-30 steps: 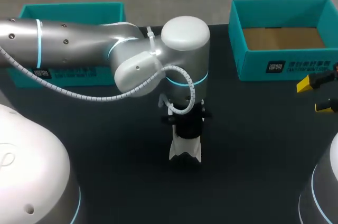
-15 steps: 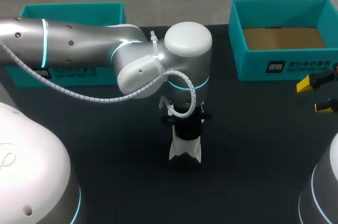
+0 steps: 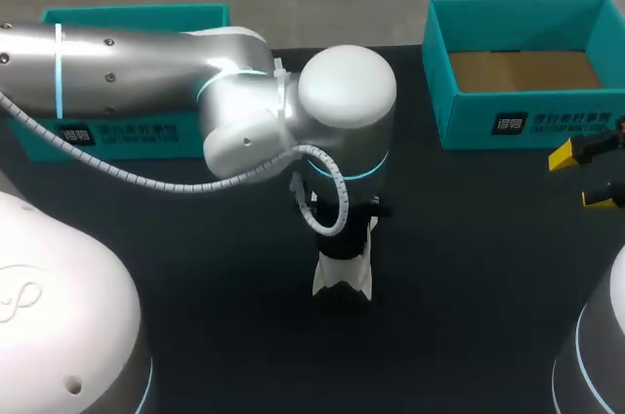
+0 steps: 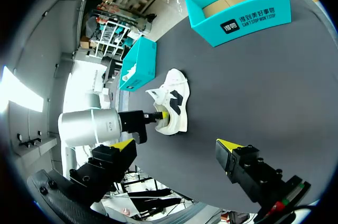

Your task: Take the shoe out of the shoebox, open the shoe tongue, remove and reinsert the insole, then place the shoe into the shoebox

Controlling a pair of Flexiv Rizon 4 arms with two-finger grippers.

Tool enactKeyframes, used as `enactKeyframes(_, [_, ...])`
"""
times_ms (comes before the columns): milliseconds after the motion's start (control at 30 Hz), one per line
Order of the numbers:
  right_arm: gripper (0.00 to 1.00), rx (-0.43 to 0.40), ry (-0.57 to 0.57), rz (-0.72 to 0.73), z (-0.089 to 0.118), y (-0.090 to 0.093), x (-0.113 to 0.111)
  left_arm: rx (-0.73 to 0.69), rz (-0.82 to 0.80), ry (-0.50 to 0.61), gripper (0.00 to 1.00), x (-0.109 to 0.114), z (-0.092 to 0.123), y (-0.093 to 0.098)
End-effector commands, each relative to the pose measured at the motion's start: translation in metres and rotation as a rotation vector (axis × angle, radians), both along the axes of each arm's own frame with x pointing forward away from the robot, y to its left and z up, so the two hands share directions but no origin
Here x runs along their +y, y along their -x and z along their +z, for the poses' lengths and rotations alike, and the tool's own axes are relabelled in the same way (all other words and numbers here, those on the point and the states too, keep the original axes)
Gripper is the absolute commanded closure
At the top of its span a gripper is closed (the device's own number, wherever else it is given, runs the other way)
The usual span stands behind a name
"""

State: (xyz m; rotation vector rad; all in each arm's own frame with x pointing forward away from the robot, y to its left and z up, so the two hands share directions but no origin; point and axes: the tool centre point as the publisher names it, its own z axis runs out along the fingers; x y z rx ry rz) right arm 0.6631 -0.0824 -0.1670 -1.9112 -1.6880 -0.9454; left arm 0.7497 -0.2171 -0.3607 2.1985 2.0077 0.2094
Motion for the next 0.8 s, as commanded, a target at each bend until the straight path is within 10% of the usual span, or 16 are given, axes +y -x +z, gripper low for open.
enactKeyframes(33, [0.00,-0.029,0.004,-0.034,0.001,0.010,0.000,-0.060,0.014,-0.012,1.00,0.002,0.019,0.011])
enactKeyframes(800, [0.00,-0.029,0.004,-0.034,0.001,0.010,0.000,-0.216,0.061,-0.024,1.00,-0.004,0.011,-0.018])
